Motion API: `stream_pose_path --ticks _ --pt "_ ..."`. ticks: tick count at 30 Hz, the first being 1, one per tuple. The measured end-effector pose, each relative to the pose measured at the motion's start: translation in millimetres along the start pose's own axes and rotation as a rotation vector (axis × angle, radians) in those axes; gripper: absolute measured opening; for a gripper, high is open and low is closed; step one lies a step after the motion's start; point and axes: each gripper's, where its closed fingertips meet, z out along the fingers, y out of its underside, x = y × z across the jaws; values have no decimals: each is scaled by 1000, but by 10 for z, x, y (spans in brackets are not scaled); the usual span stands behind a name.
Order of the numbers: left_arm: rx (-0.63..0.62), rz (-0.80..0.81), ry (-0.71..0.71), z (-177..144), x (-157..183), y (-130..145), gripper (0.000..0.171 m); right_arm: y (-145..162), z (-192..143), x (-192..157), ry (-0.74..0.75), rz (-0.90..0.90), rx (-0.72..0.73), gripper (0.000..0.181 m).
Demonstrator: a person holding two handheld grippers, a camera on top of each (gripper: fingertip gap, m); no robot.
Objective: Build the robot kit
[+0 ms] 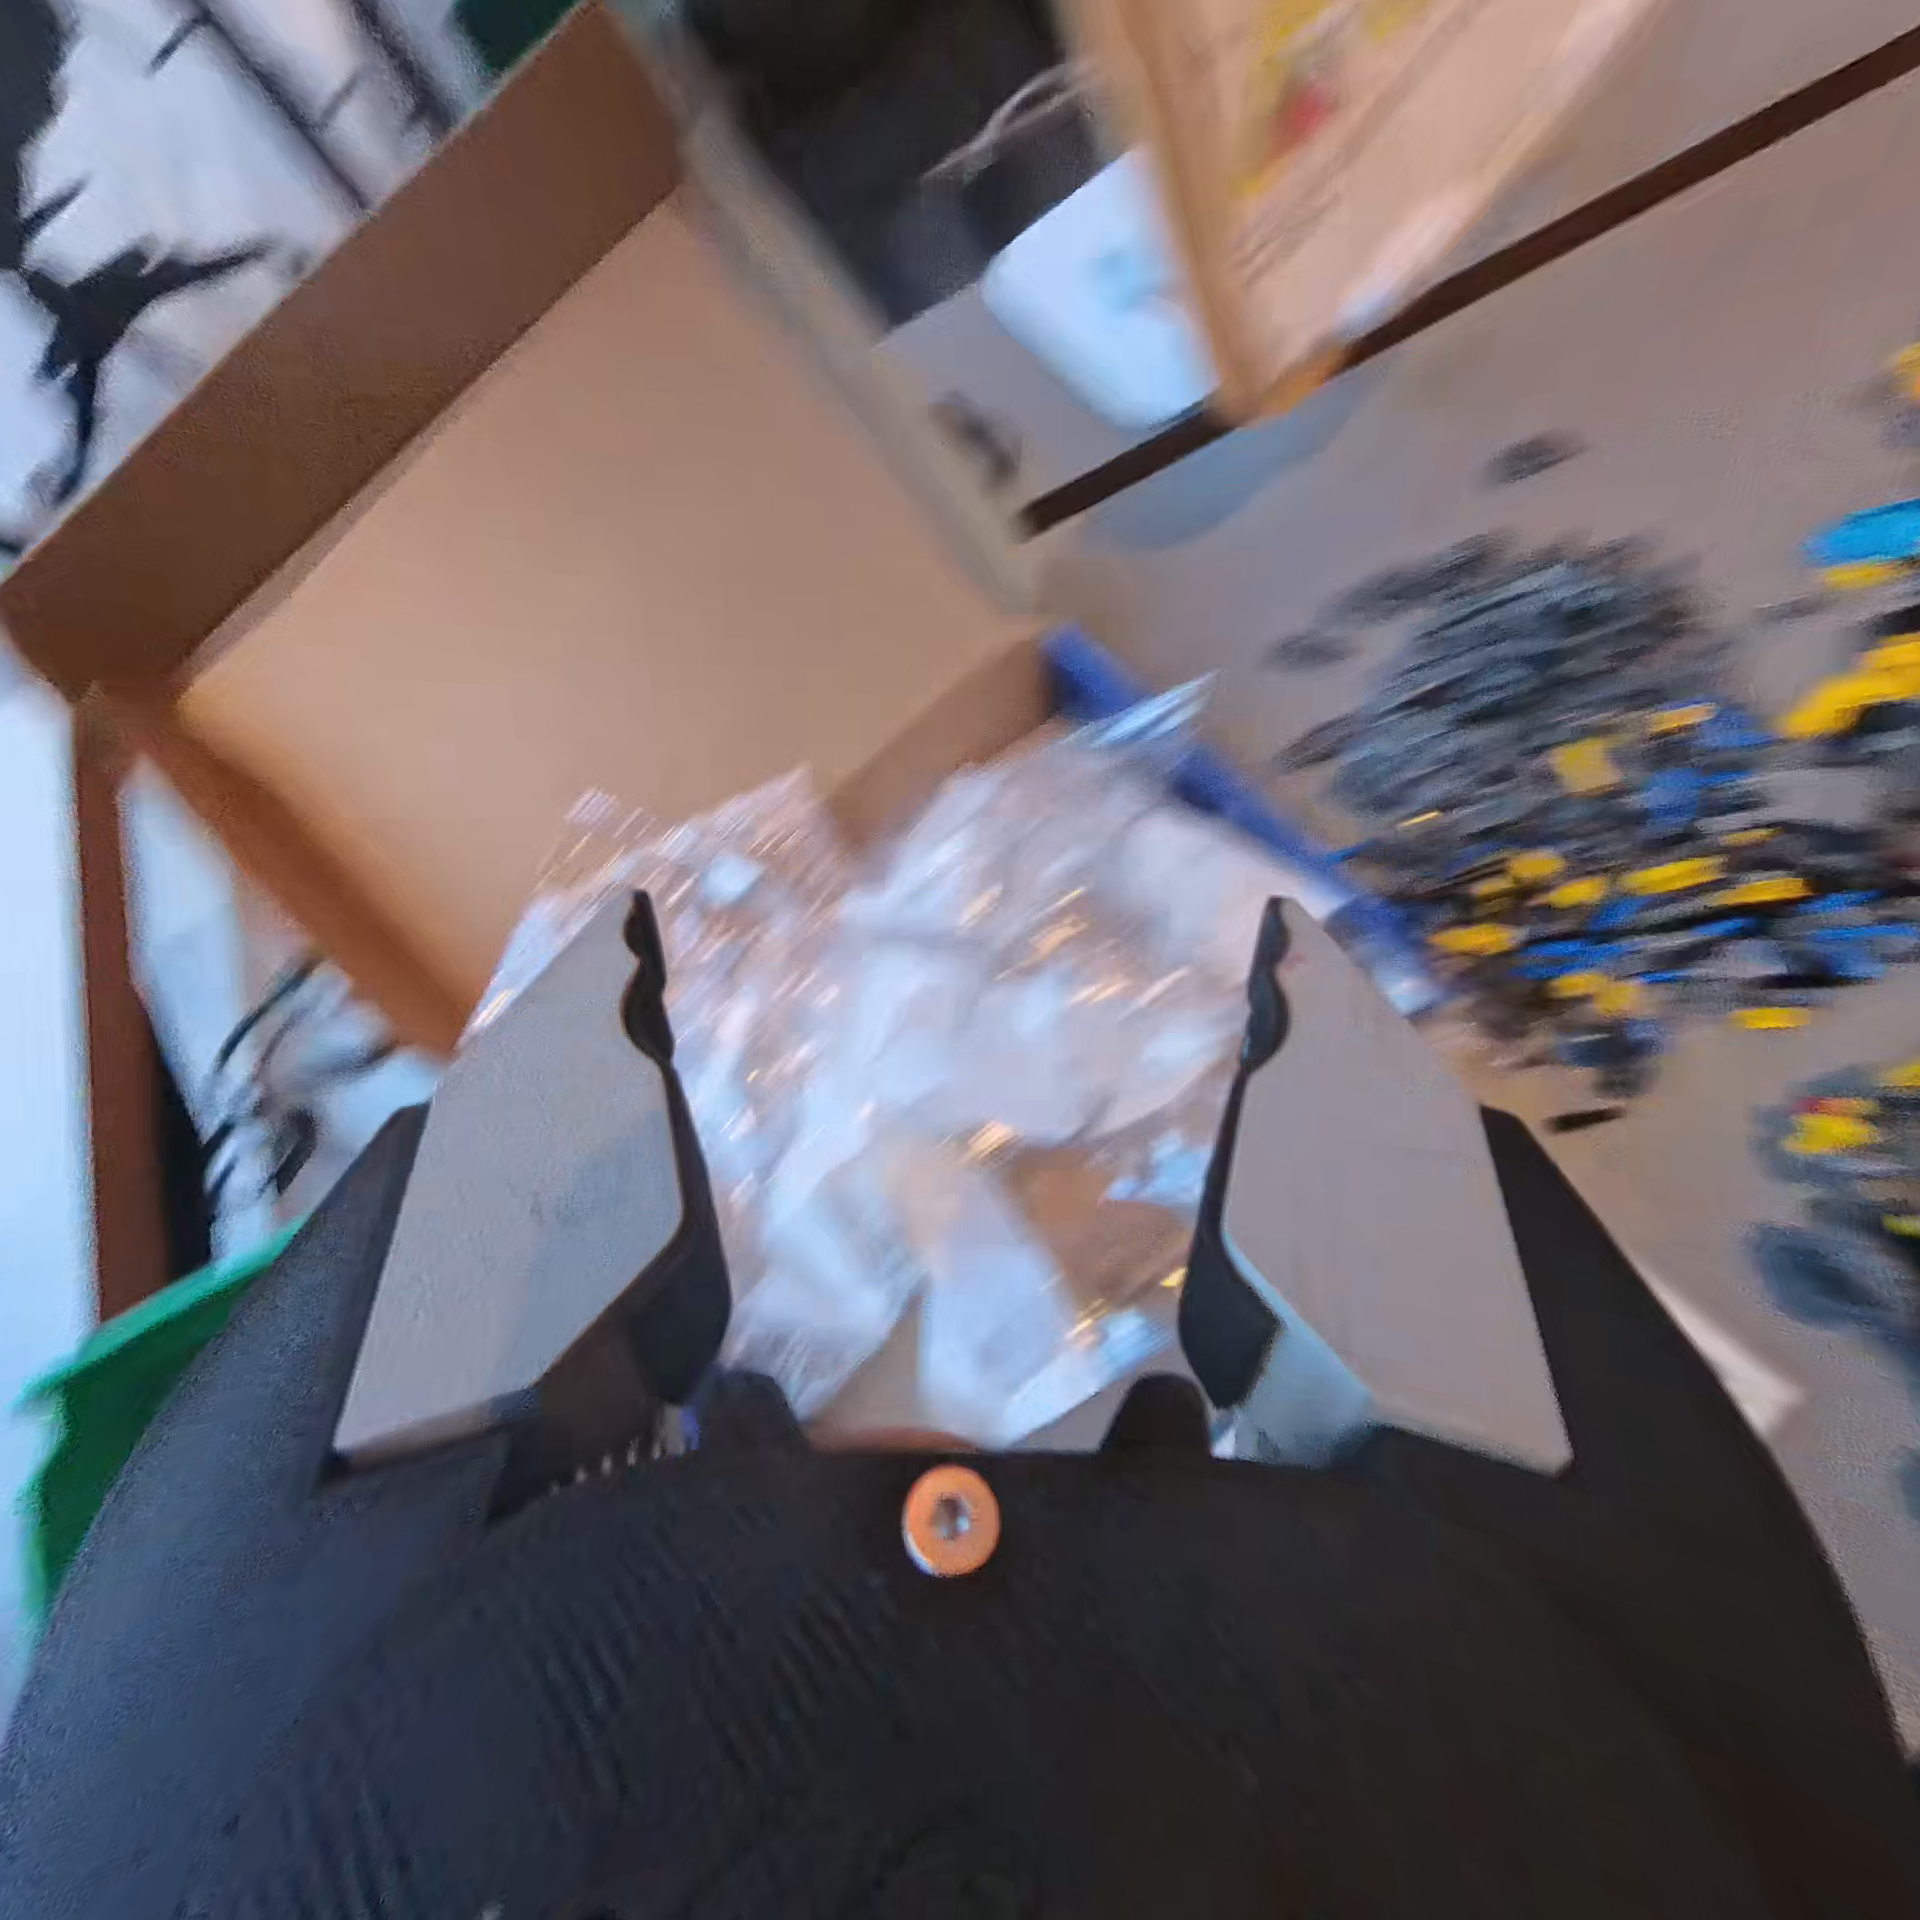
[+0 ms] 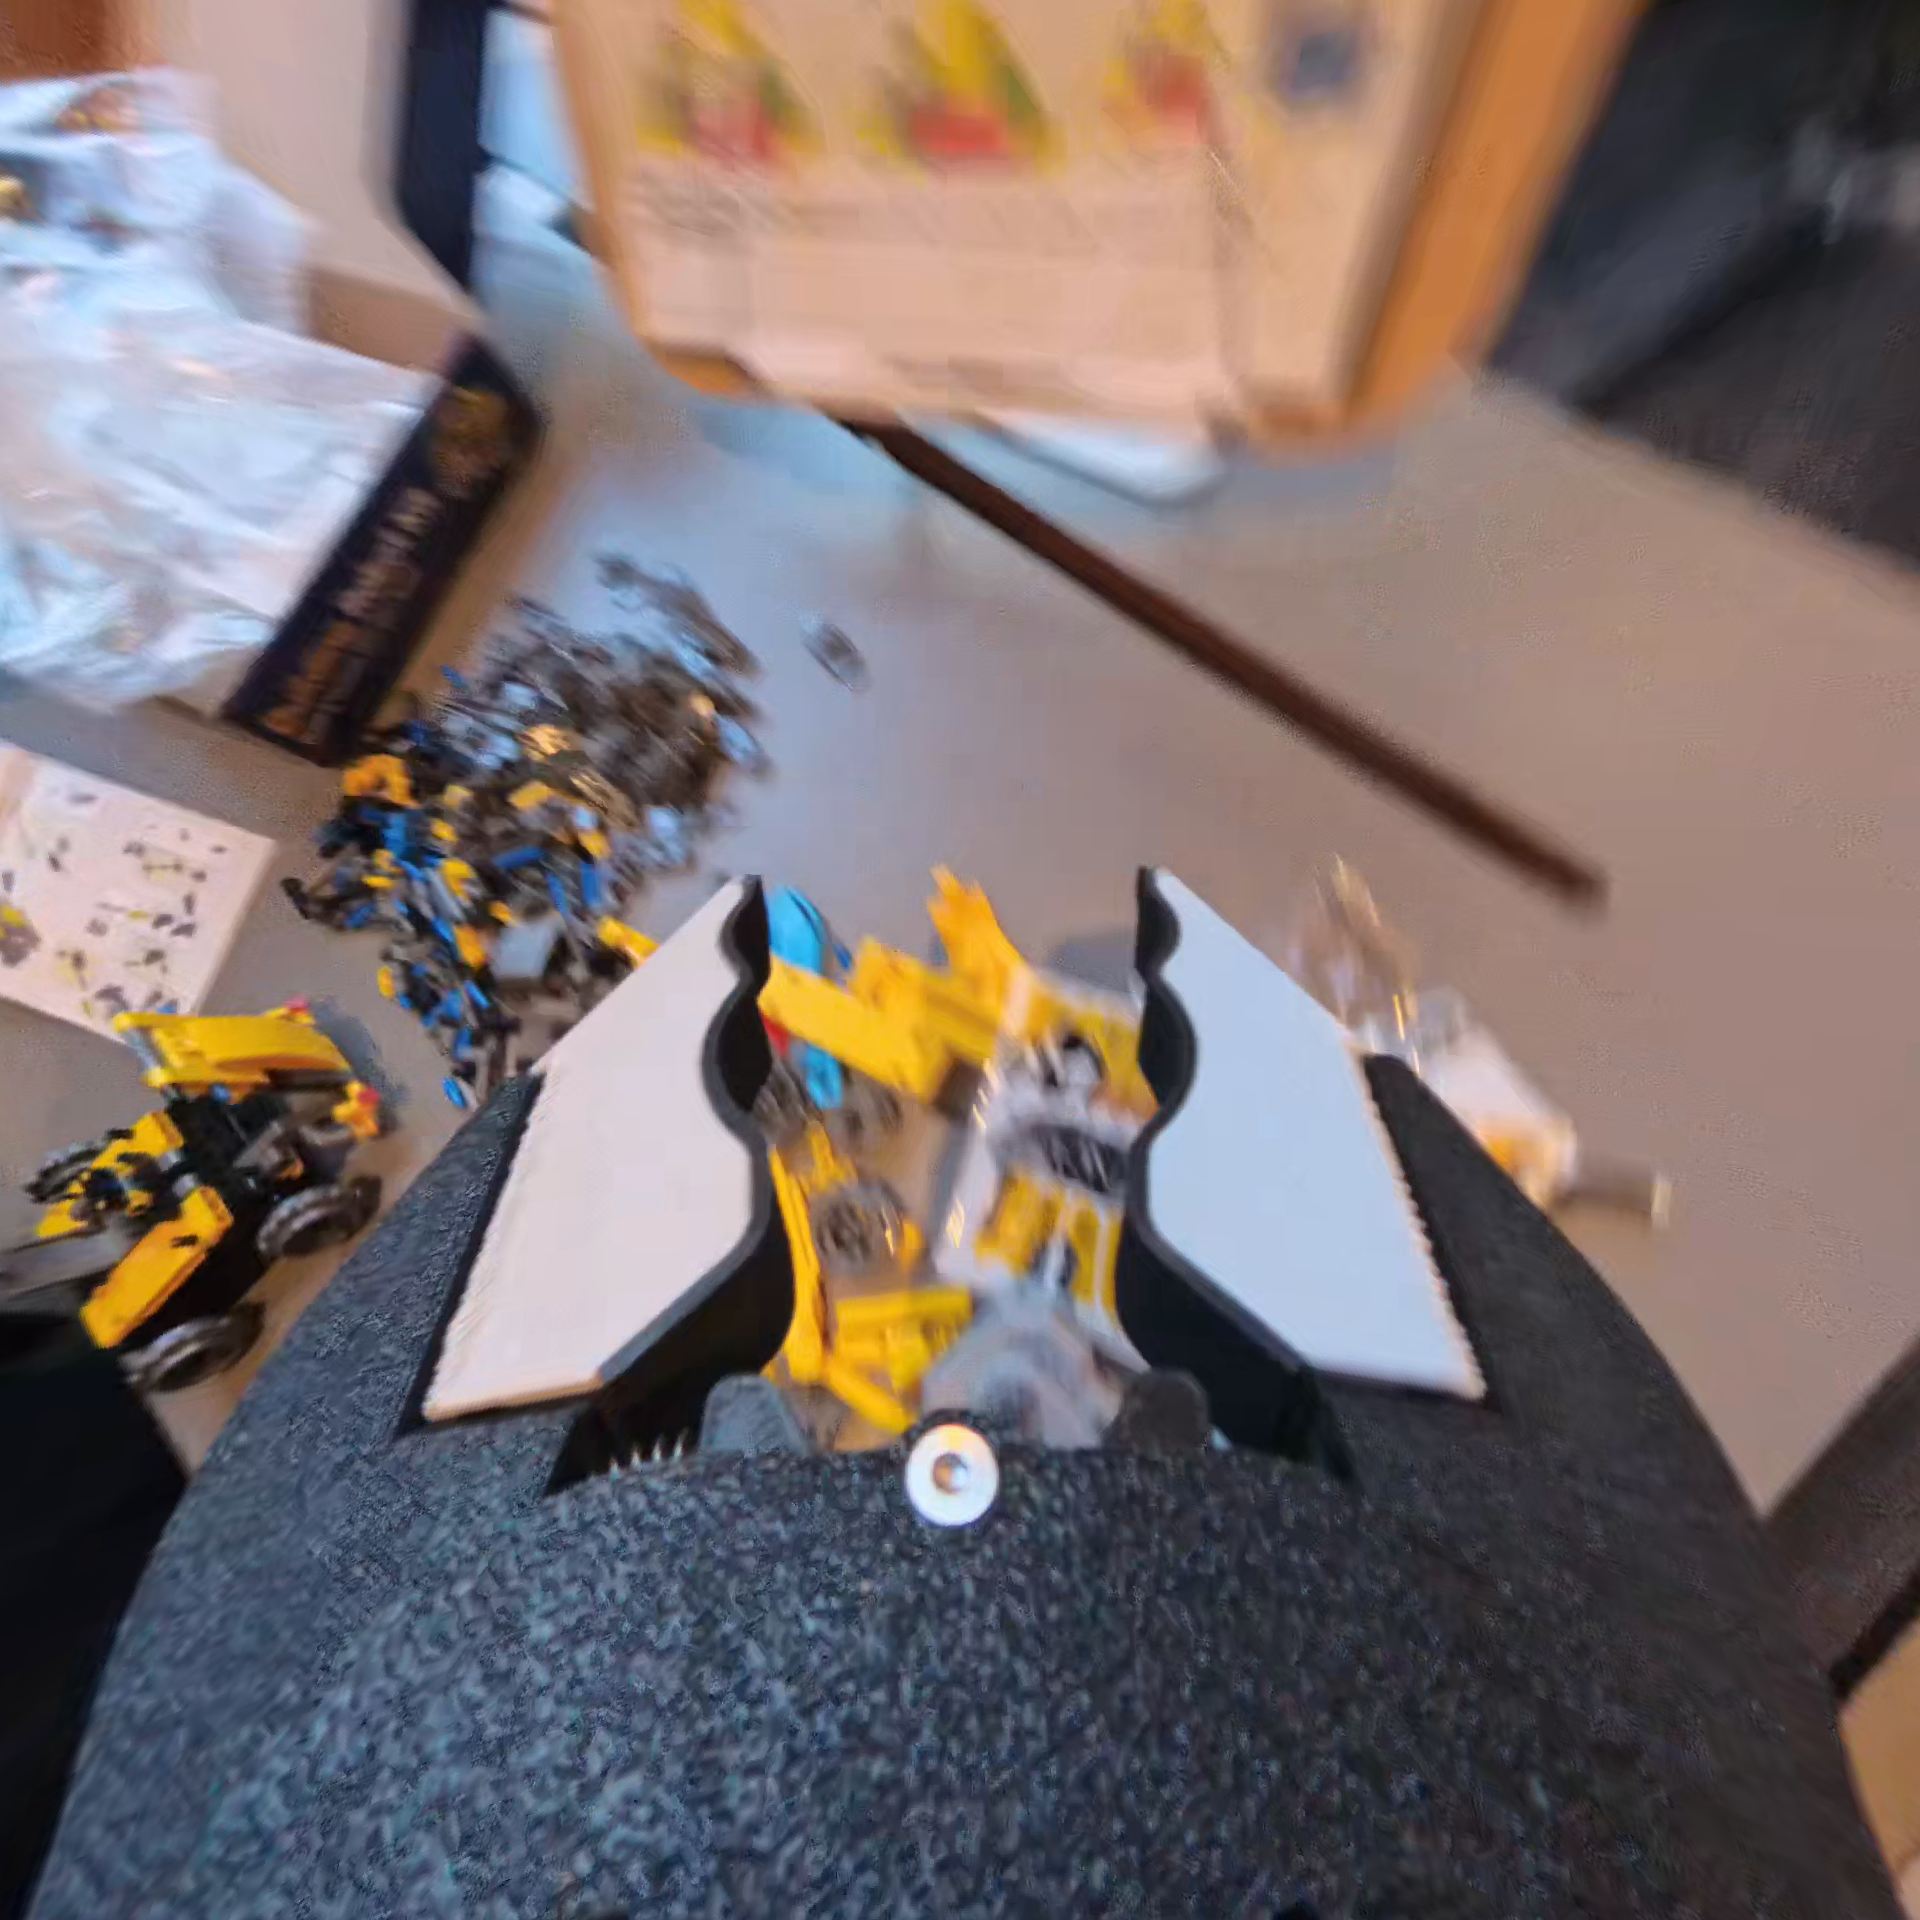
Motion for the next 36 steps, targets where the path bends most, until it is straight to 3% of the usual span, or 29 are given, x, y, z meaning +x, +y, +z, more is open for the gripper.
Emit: stream_pose_path --ticks 2,4,5,7,10,13,15,17,19,22,27,30,33,36 --pt "62 91 181 80 750 -501 109 668 -90 560 12 209 -36 77" --pt "59 196 391 232 1609 -911 112 1159 -114 887 58 301 -33 75" --pt "68 240 498 328 2048 -1112 109 1340 -116 952 70 326 -35 75" --pt "61 339 681 631 2878 -1409 87 1560 -135 941 61 324 -32 74" --pt "-70 440 787 1508 3827 -1612 69 1729 -242 890 82 278 -31 74" --pt "-259 406 828 2425 4383 -1634 79 1813 -399 947 125 259 -25 75" --pt "-382 355 883 2770 4594 -1554 85 1785 -490 954 105 292 18 75" --pt "-446 353 907 2946 4698 -1495 78 1730 -558 911 71 302 61 75" --pt "-484 336 983 2926 4822 -1470 36 1689 -595 874 55 285 80 75" --pt "-513 336 1025 2890 4909 -1442 0 1607 -619 848 37 266 99 75" --pt "-434 317 1106 2427 4835 -1744 0 1485 -653 896 49 249 119 74" --pt "-288 358 1080 1803 4442 -2147 0 1389 -652 1022 89 259 124 75" --pt "-91 393 963 1017 3714 -2480 0 1279 -547 1199 151 270 97 82" --pt "51 344 845 303 2932 -2434 0 1196 -183 1197 165 196 -2 90"
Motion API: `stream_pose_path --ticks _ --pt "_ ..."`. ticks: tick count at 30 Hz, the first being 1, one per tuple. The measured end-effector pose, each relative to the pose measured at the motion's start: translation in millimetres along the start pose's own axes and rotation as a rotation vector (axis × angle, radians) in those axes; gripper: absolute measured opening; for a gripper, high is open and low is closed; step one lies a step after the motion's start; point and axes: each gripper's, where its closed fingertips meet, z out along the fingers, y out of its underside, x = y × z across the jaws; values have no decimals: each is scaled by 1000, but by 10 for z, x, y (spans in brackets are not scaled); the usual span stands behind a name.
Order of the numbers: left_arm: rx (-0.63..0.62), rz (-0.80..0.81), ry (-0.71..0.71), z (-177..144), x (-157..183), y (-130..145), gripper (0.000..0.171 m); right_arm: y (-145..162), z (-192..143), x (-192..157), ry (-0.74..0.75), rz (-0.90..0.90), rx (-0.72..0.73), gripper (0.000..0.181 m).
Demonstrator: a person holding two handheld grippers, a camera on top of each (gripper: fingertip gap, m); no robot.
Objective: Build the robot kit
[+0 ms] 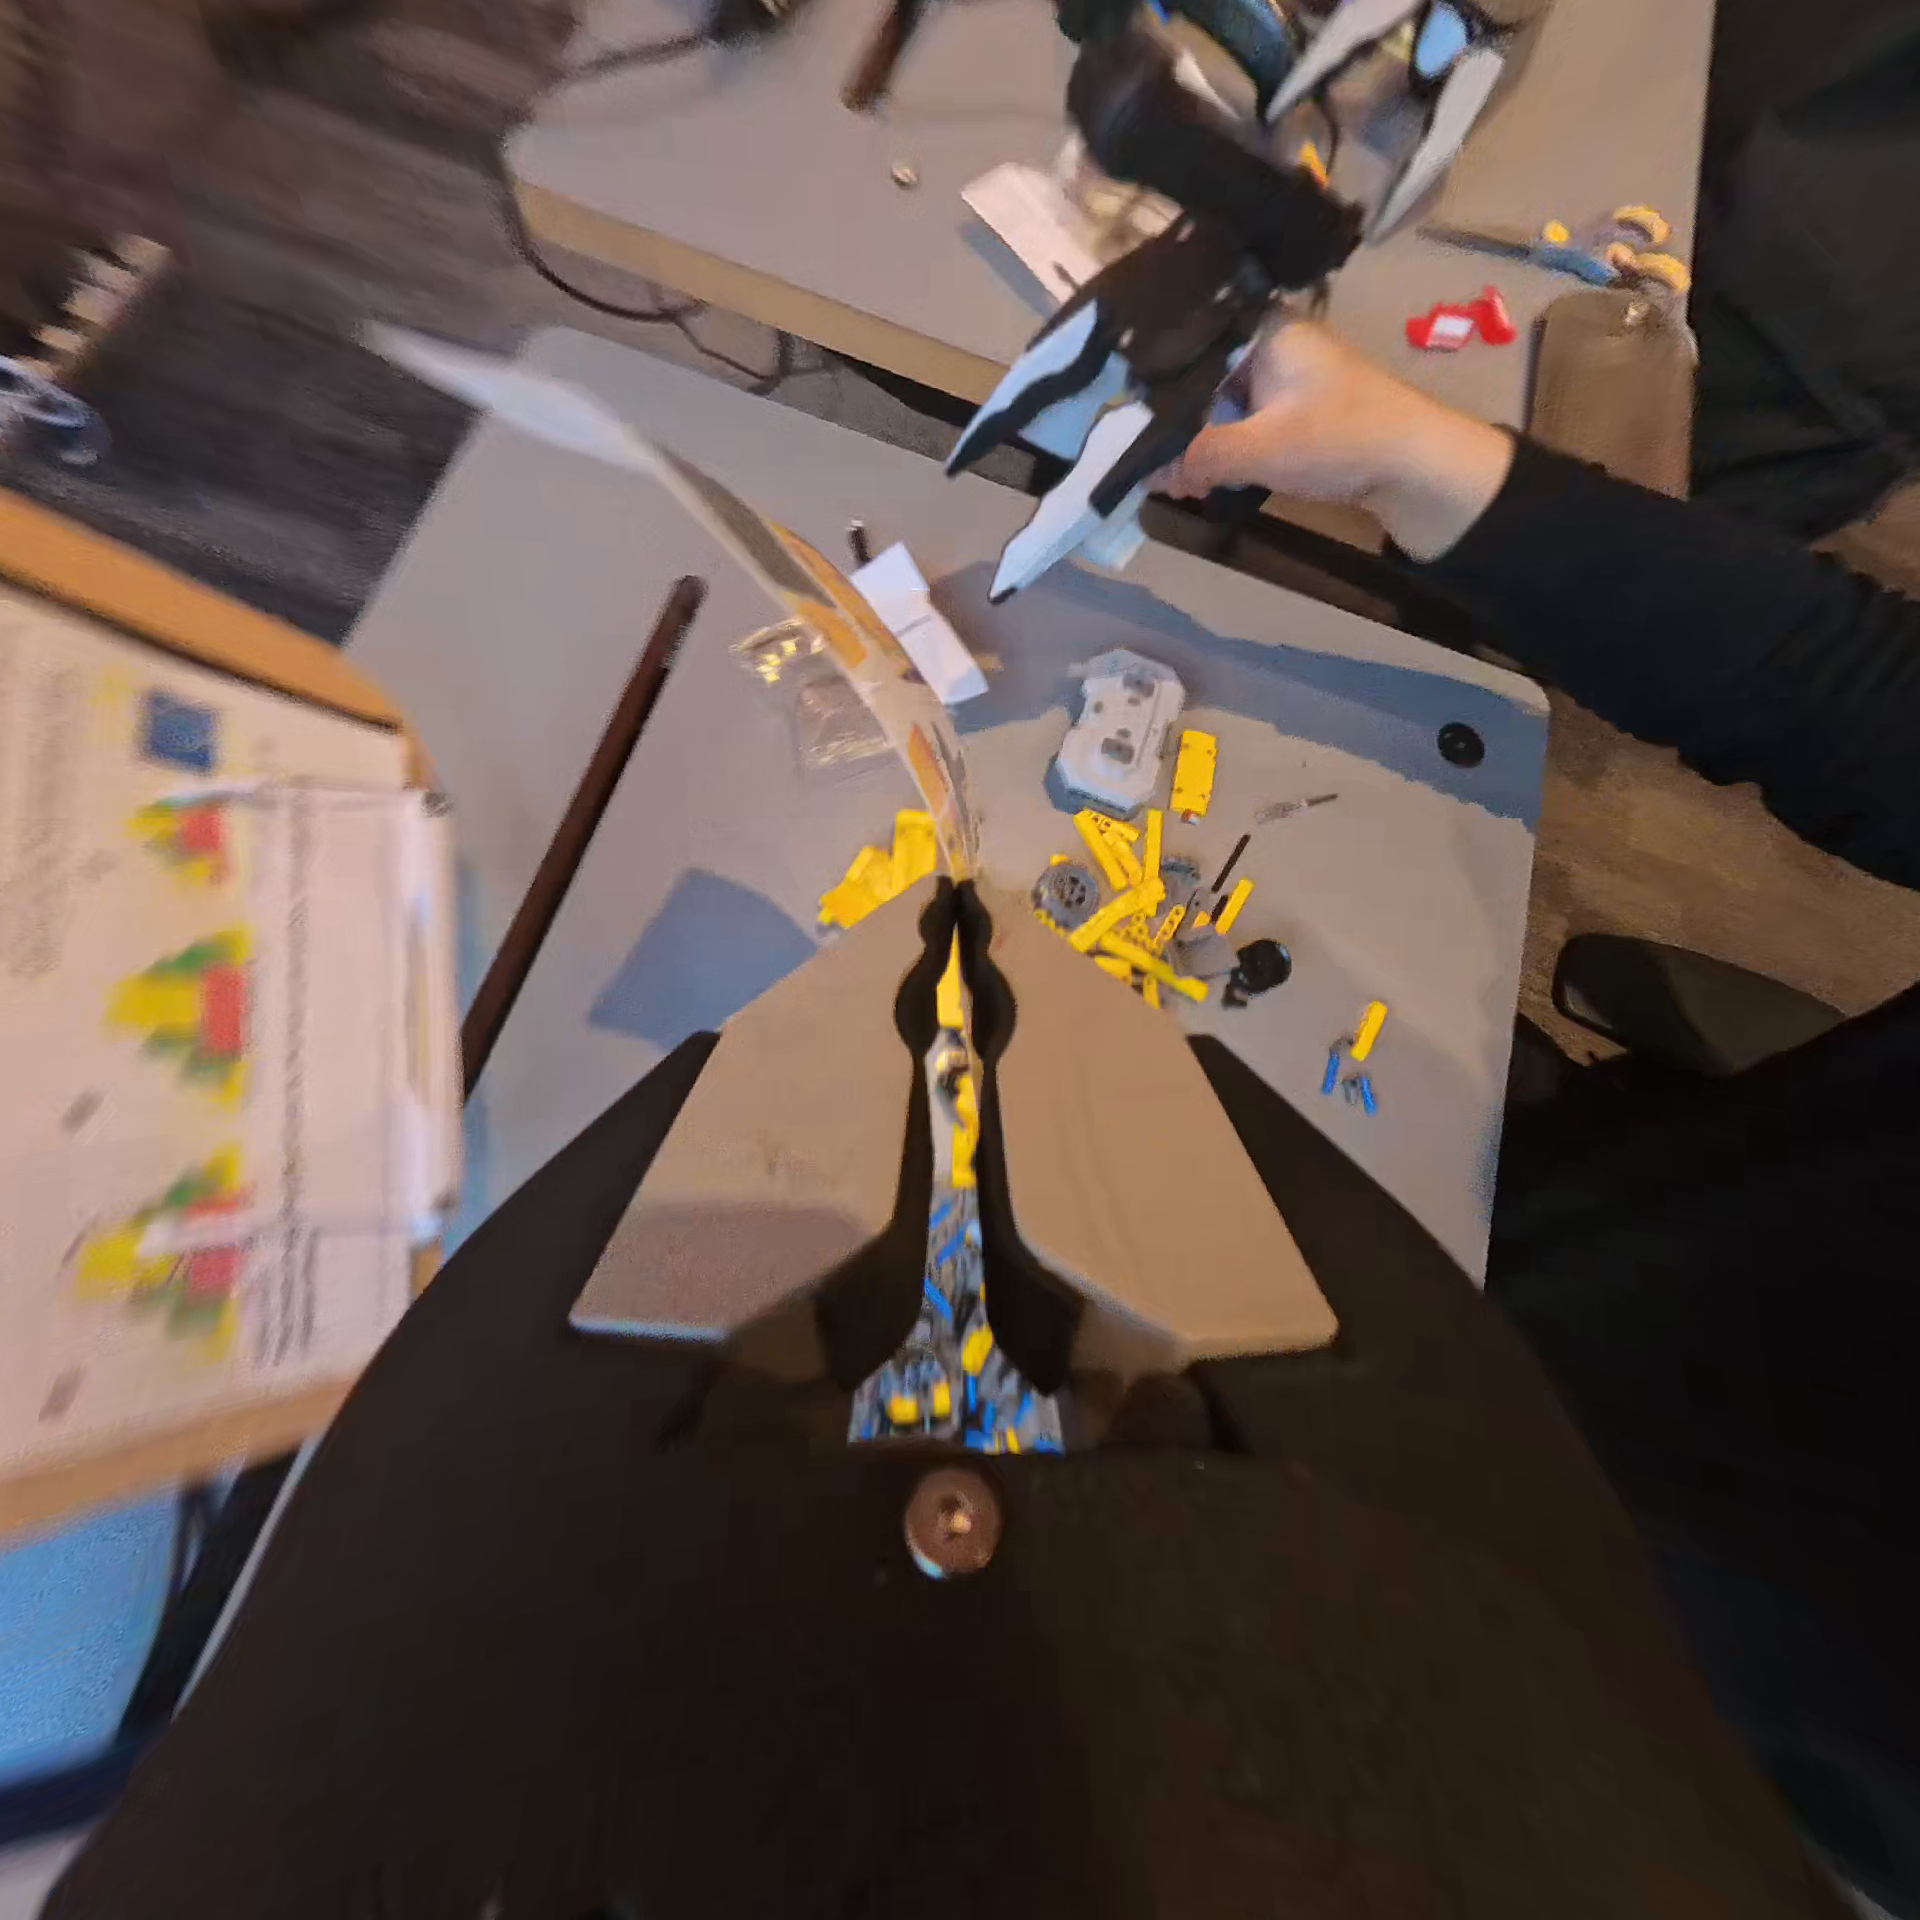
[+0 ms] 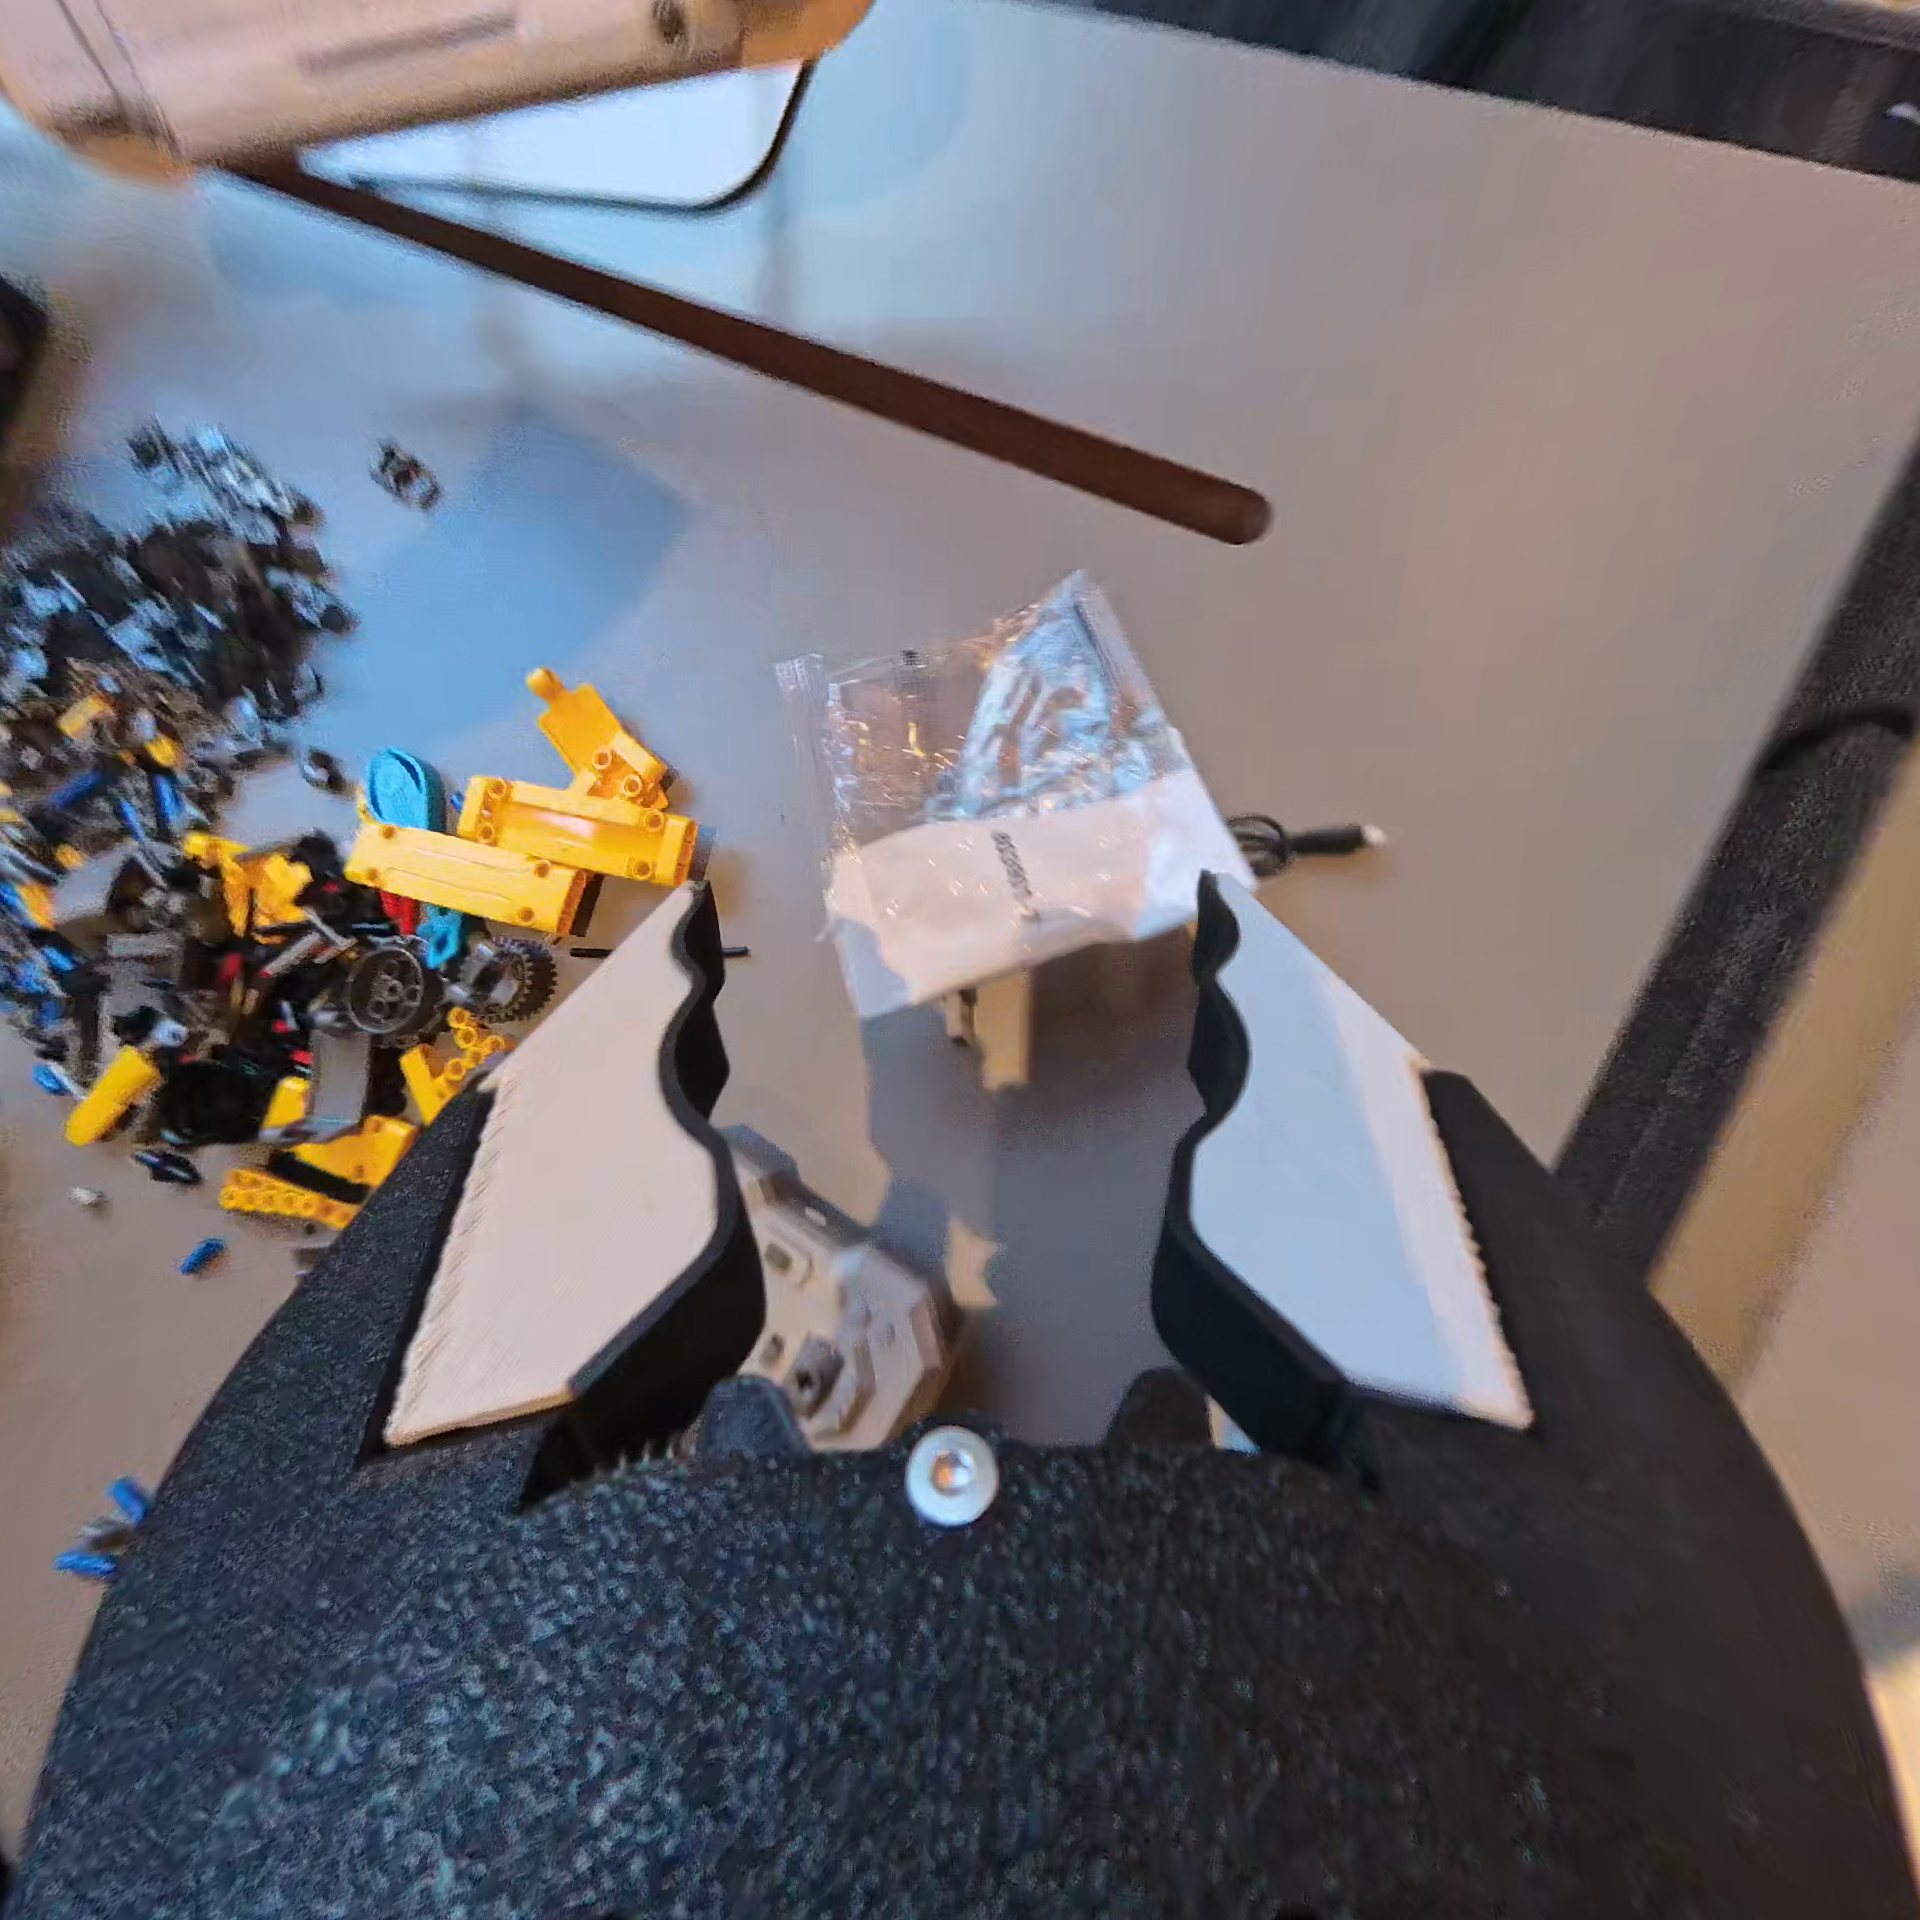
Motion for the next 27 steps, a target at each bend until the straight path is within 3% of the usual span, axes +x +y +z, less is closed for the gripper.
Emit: stream_pose_path --ticks 2,5,8,9,10,12,15,18,21,24,27 --pt "50 -15 -88 -554 73 297 0 -20 313 -147 5 -111 -79 91" --pt "88 -71 -181 -1131 234 904 0 120 765 -194 86 -329 -294 84" --pt "115 -126 -260 -1538 370 1473 0 300 1007 -75 182 -424 -484 39" --pt "120 -138 -287 -1657 408 1644 0 335 1030 -59 198 -427 -519 13" --pt "128 -149 -311 -1771 451 1809 0 336 1025 -49 216 -431 -533 0" --pt "139 -170 -361 -1990 533 2137 0 202 938 -73 258 -425 -503 0" --pt "155 -201 -436 -2276 637 2651 0 -353 612 -462 261 -400 -327 0" --pt "192 -259 -461 -2517 705 3153 0 -1171 233 -1451 174 -486 -87 0" --pt "268 -305 -449 -2756 794 3500 0 -1772 138 -2881 -3 -642 68 0" --pt "308 -298 -457 -2953 951 3727 0 -1899 475 -4405 -256 -795 89 0" --pt "363 -287 -477 -3185 1080 3805 0 -1687 1259 -5472 -371 -928 3 0"
